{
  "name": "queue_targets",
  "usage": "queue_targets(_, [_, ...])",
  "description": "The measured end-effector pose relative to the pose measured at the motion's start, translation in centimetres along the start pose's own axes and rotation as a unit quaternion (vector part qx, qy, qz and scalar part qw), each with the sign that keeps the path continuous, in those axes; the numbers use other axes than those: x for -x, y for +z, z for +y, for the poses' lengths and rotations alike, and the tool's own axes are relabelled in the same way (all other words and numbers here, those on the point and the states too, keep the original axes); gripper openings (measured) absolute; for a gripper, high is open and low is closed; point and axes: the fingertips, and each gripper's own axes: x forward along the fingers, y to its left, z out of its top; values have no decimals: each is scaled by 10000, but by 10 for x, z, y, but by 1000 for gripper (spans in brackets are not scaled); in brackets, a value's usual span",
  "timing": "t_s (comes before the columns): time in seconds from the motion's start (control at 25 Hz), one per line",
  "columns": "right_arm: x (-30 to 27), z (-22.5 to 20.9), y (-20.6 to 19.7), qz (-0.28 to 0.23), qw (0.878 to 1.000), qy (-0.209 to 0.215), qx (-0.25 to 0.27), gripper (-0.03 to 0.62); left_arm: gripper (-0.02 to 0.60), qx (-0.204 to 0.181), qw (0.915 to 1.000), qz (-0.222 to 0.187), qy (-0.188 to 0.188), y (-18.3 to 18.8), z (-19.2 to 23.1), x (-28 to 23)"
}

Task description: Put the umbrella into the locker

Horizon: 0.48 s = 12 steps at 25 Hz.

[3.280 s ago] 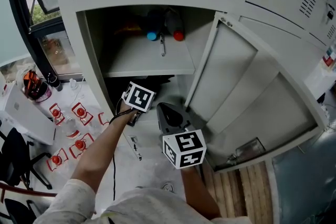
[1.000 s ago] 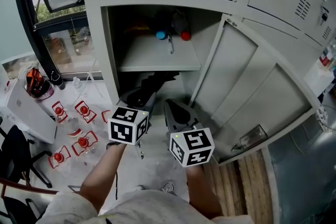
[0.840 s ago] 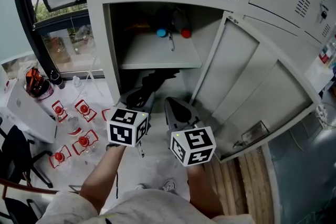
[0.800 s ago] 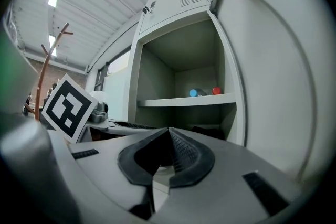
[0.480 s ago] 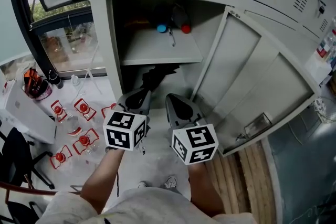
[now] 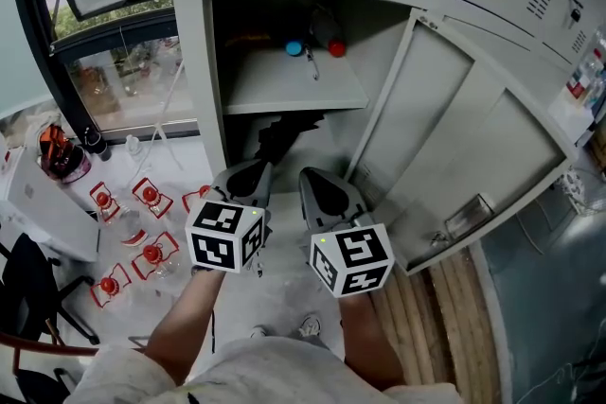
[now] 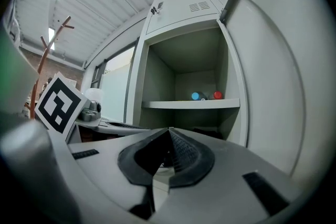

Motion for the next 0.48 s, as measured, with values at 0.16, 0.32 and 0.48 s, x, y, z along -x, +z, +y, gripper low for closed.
queue_targets(0.16, [0,3,0,27,10000,-22,27,3,8,27,10000,41,-37,-4,0,2])
queue_targets(0.32, [1,6,0,41,10000,-45,47,3,8,36,10000,40,-65,-4,0,3])
queue_targets(0.48, [1,9,-1,56,10000,-57,51,3,8,33,9999,58,-83,-5,0,5])
